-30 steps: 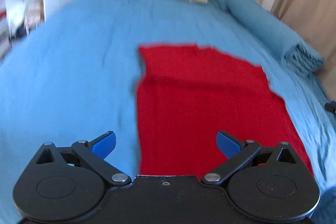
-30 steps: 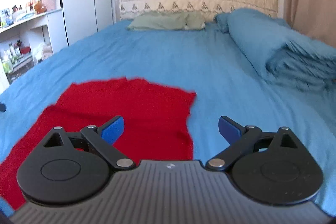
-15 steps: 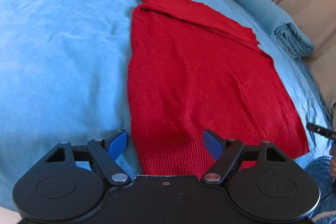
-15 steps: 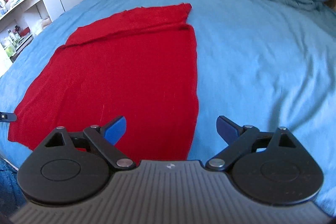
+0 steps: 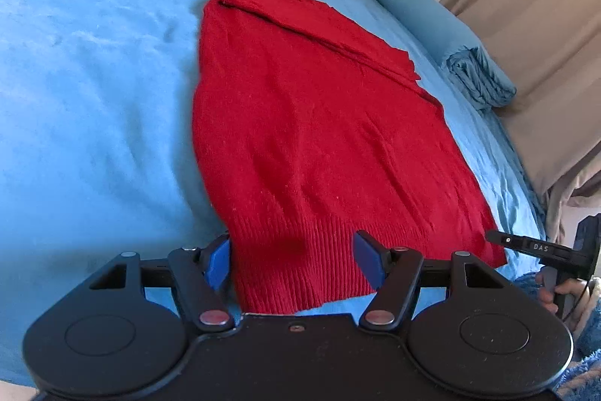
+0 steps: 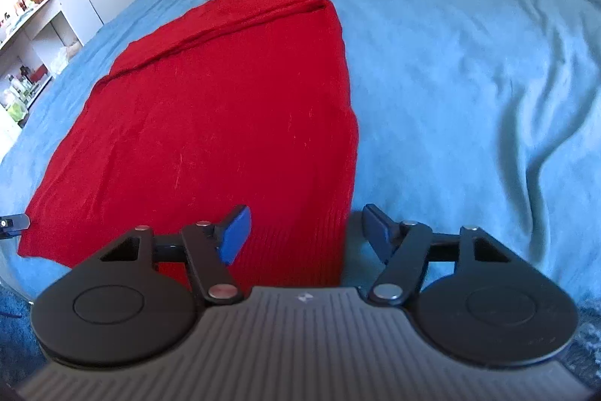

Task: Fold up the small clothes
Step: 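Close the left gripper on the hem while the right gripper grasps the hem too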

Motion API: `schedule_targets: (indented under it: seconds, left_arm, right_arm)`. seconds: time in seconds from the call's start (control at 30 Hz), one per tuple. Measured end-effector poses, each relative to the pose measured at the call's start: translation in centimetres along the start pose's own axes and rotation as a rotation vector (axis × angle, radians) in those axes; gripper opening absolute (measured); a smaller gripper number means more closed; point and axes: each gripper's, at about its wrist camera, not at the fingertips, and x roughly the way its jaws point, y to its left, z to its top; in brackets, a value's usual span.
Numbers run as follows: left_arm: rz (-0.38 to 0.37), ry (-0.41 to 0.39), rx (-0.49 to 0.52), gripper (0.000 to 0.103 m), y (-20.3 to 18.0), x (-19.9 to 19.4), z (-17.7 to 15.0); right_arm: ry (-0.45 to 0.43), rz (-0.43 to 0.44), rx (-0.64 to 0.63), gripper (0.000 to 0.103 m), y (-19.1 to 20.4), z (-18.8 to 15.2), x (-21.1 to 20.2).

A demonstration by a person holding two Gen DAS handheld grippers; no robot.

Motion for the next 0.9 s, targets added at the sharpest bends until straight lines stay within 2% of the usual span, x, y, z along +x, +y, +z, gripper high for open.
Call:
schedule_targets:
  seconds: [0.07,0.13,0.17,0.2,0.23,0.3,0.33,0.37,0.4,0.5,0.7,0.9]
  left_arm:
    - [-0.003,0.01,-0.02,0.064,0.3,0.1,0.0]
    - [0.02,0.014,-0.044,0.044,0.7,0.1,0.0]
    - [0.041,0.017,-0.056,0.038,0.8,0.1,0.0]
    - [0.072,0.017,-0.064,0.023,0.9,0.0,-0.1]
    - [0.09,0.021,-0.068,0.015,1.0,-0.1,-0.1]
    - [0.093,0.025,-0.075,0.009,0.9,-0.3,-0.2]
    - [0.103,0.027,-0.069,0.009,0.7,-0.3,-0.2]
    - [0.114,0.028,-0.06,0.008,0.5,-0.4,-0.1]
    - [0.121,0.024,-0.052,0.008,0.2,-0.5,0.0]
    - [0.114,-0.034,-0.029,0.008,-0.5,-1.8,0.5]
    - [0.055,-0.149,-0.03,0.008,-2.4,-5.0,3.1]
    - [-0.032,-0.319,-0.033,0.008,-5.0,-6.5,9.0]
  right_arm:
    - [0.019,0.006,0.003,0.08,0.0,-0.2,0.0]
    - [0.028,0.014,0.004,0.08,0.1,-0.4,-0.1]
    - [0.027,0.014,0.0,0.076,0.2,-0.4,-0.2]
    - [0.025,0.009,-0.005,0.07,0.3,-0.5,-0.2]
    - [0.026,0.006,-0.011,0.067,0.4,-0.6,-0.2]
    - [0.025,0.006,-0.021,0.041,0.5,-0.6,-0.1]
    - [0.026,0.008,-0.029,0.036,0.7,-0.6,-0.1]
    - [0.023,0.008,-0.037,0.024,0.8,-0.6,-0.1]
    - [0.019,0.006,-0.044,0.022,0.9,-0.6,-0.2]
    - [-0.003,0.005,-0.046,0.022,1.2,-0.4,-0.6]
    - [-0.077,0.06,0.013,0.021,0.8,1.8,-2.8]
    - [-0.185,0.141,0.078,0.021,1.0,7.4,-4.9]
